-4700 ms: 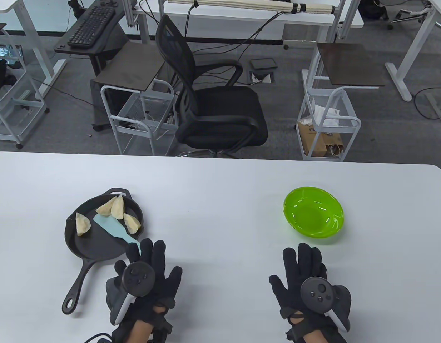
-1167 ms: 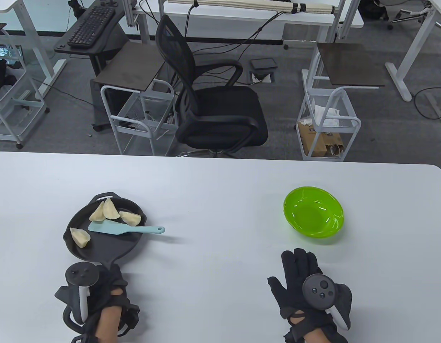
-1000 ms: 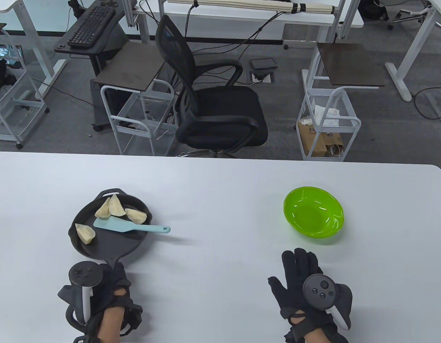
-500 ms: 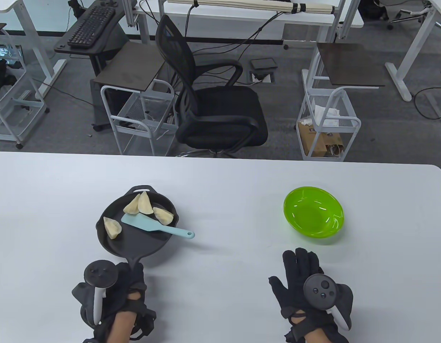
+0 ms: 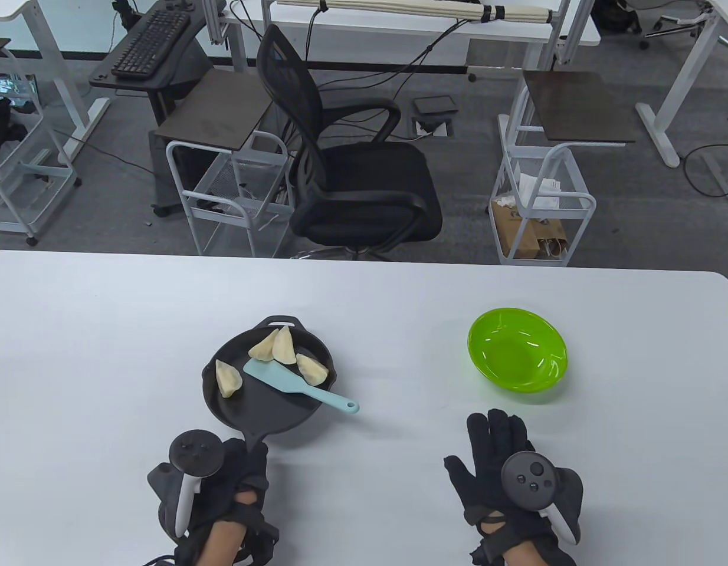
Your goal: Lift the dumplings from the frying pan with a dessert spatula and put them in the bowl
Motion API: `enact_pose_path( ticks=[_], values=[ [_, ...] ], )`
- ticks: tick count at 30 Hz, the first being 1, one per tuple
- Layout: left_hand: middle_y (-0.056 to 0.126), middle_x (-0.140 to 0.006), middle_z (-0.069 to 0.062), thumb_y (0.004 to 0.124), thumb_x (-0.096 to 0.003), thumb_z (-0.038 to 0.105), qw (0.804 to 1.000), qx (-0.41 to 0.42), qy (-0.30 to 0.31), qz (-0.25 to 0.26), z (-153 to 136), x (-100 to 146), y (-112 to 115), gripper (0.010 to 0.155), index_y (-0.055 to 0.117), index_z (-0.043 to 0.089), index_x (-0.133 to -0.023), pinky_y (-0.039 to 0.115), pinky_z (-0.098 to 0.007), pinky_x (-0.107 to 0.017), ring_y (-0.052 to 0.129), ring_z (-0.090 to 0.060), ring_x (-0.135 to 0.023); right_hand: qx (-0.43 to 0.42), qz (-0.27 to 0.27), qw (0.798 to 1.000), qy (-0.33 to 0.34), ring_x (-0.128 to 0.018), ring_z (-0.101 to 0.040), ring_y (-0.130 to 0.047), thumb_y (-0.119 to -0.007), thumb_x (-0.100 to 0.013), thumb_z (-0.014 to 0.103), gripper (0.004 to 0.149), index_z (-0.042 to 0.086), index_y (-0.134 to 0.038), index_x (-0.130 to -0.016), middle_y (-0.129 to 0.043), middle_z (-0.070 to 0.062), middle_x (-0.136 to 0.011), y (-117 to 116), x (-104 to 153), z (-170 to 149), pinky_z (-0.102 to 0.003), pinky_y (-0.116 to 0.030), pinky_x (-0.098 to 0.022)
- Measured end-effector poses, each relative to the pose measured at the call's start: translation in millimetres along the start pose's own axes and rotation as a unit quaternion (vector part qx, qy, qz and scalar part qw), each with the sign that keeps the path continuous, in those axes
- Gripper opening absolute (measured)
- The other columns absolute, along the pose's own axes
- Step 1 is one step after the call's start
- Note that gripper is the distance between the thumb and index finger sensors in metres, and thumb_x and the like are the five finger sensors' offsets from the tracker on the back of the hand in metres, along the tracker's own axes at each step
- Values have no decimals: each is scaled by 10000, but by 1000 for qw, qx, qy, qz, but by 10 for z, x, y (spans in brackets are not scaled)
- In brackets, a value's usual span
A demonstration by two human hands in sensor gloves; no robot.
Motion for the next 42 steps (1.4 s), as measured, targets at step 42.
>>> enact_pose_path(
  ticks=[42],
  values=[
    [1052,-467,130,751,-470,591,987,-71,74,-121,397,238,730,610,704,190,-927,804,-459,-522,988,-118,-266,0,26,1000,-2,-1010,-553,-32,-705,-572,529,767,168,-299,-1113,-114,-195,-1140,-83,-19,8,-704,-110,-717]
  ],
)
Point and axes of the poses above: the tracker on the back of each hand, its own z axis roughly to the thumb side, its own x axis roughly from the fingertips to the wrist, y = z × x, the point moved 5 cm from there along -x, roughly from the wrist to the fingertips
